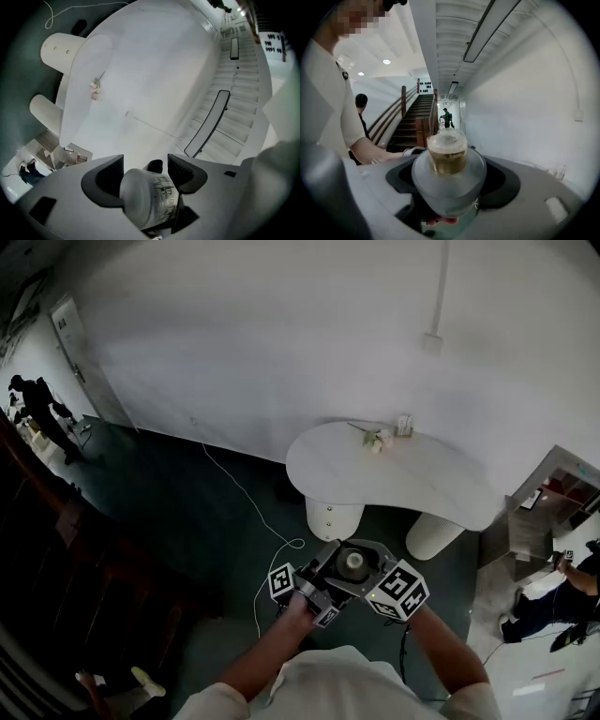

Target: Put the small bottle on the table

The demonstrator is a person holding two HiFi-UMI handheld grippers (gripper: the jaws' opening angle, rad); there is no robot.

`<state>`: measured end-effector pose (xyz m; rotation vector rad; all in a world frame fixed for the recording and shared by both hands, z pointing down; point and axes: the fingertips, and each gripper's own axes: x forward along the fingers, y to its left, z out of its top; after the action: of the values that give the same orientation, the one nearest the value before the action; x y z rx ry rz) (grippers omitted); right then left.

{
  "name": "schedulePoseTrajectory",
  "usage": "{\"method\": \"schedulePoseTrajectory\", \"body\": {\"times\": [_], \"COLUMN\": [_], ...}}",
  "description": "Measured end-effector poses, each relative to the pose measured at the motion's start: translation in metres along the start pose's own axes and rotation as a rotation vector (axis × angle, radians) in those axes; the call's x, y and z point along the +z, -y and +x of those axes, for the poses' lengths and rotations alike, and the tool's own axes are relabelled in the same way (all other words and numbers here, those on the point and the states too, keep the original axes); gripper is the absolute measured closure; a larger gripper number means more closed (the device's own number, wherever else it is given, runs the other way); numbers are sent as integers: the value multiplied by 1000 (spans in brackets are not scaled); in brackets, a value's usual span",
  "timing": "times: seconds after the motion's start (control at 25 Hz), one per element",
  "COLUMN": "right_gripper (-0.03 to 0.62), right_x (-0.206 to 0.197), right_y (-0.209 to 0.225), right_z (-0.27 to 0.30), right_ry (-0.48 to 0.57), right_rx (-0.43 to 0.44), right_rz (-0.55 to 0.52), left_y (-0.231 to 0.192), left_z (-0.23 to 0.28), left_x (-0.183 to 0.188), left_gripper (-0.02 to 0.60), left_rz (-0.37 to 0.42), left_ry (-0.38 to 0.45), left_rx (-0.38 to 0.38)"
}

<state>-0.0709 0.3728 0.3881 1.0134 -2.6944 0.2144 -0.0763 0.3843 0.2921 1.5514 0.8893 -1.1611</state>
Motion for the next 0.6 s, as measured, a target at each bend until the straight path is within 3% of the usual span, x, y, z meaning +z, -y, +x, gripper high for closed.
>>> {"method": "schedulePoseTrajectory", "body": {"times": [0.6], "right_gripper": [240], "right_x": [-1], "right_y": [-7], "right_z": [26], "right_ry": [26], "right_rx": [-33], "right_rz": [12], "left_y": [15], "left_z": [-17], "left_x": [18], "left_gripper": [302], "left_rz": [-27], "left_ry": [18], "left_rx": [3]}}
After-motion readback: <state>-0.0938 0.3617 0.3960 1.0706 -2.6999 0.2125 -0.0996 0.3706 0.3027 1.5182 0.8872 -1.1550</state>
